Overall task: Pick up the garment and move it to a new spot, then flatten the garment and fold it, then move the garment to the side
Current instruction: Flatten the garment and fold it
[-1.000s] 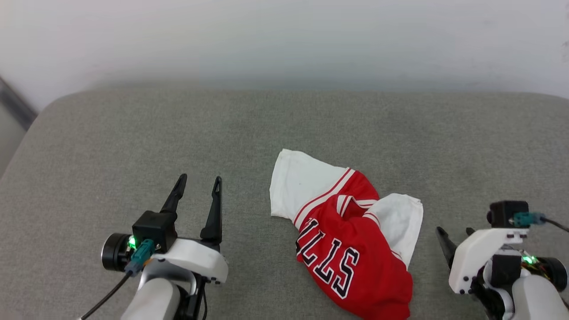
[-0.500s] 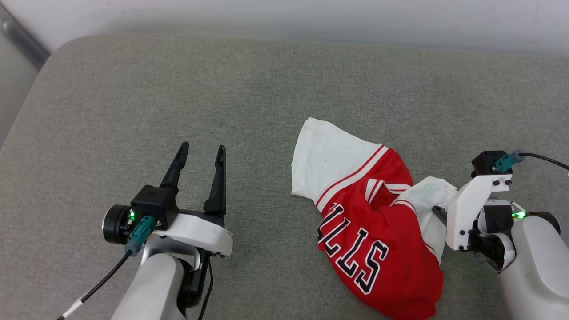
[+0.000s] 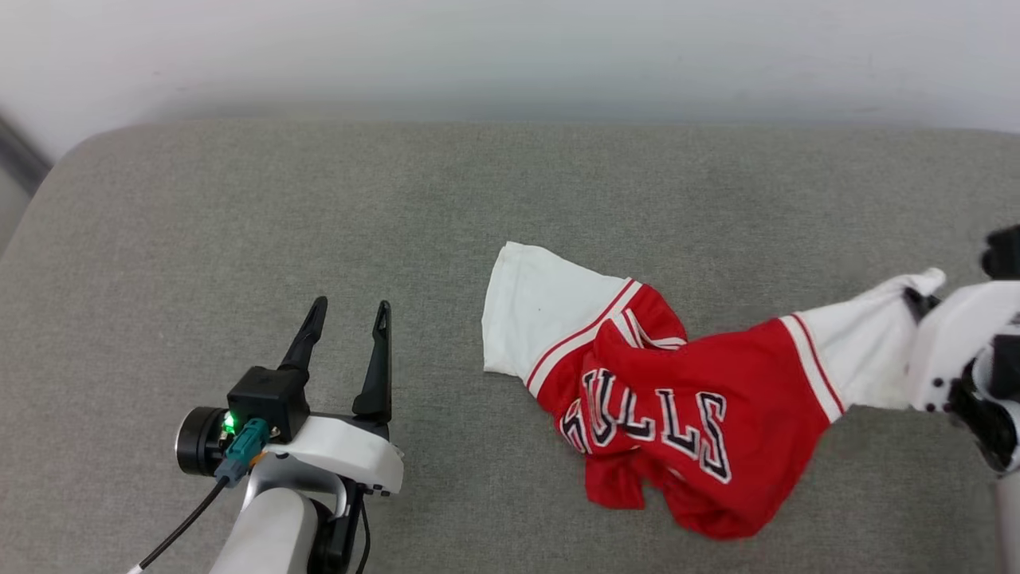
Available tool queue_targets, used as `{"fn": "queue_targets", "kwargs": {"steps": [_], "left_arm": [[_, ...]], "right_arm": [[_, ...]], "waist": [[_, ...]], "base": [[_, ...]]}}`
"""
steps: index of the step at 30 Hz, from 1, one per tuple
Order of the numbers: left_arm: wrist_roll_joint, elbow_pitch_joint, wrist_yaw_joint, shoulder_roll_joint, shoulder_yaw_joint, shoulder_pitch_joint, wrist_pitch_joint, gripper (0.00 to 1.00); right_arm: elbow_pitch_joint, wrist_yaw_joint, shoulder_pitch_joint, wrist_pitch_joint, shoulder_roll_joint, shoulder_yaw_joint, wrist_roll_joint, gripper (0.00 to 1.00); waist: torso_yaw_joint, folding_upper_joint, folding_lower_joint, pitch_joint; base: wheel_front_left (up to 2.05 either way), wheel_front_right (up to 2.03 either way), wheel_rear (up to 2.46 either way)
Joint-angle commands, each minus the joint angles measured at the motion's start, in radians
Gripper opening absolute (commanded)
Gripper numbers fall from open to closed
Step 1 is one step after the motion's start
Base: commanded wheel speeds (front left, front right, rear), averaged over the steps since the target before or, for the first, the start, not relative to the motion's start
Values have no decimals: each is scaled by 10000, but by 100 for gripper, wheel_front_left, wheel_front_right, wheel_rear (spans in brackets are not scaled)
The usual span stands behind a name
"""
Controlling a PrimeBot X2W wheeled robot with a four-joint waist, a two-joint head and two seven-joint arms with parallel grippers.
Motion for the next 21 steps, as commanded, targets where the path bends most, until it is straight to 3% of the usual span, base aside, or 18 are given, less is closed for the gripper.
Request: {"fn": "queue_targets", "kwargs": {"steps": [1,5,11,12,13,14,21], "left_arm": [[33,4,-21,-12,44,107,-26,100],[91,37,-37,-56,101,247,-26,100],[93,133,-55,-52,153,380,-26,100],[78,151,-45,-29,172,398,-26,100],[63,192,-35,2,198,411,-26,100],[38,213,-35,25,217,431,-26,100],[-43,404,31,75,216,853,1,100]], "right_arm": [[-109,-10,439,17,0,-384,-107,0],[-223,-10,1555,193,369,-2034,-478,0],[690,-9,2956,33,1186,-3725,-844,1],[926,-9,3038,-160,1294,-3840,-822,35],[1149,-9,3102,-388,1401,-3884,-811,87],[1254,-9,3080,-676,1466,-3895,-811,100],[701,-9,3007,-3559,1463,-3782,-670,100]], "waist": [[-154,0,-1,-149],[-269,0,-1,-317],[-304,0,-1,-378],[-323,0,-1,-393],[-332,0,-1,-413],[-345,0,-1,-443],[-362,0,-1,-950]], "base": [[0,0,0],[0,0,0],[0,0,0],[0,0,0],[0,0,0],[0,0,0],[0,0,0]]}}
